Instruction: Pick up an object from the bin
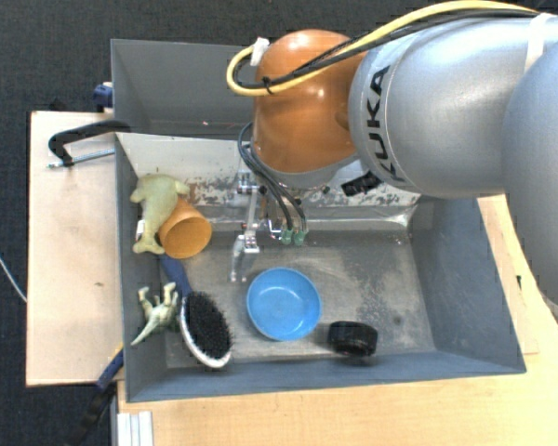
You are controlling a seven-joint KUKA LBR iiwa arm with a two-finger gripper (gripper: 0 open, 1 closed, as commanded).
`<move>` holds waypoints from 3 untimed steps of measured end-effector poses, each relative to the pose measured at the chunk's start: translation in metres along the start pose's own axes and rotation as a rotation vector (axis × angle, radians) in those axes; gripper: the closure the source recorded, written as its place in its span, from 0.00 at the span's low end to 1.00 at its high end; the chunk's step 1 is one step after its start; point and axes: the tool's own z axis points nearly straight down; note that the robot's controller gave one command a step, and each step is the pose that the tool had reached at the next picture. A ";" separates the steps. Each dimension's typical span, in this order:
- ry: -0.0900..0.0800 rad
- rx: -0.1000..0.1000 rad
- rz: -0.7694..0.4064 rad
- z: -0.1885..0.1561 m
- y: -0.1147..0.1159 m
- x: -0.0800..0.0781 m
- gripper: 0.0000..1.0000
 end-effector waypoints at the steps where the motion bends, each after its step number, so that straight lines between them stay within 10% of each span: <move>1: 0.007 0.004 -0.122 0.084 -0.103 -0.005 0.00; 2: -0.006 0.000 -0.157 0.135 -0.084 -0.031 0.00; 3: -0.008 -0.001 -0.157 0.131 -0.084 -0.032 1.00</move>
Offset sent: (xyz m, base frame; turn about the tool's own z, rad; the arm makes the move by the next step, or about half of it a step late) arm 0.0053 -0.0977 -0.0811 -0.1278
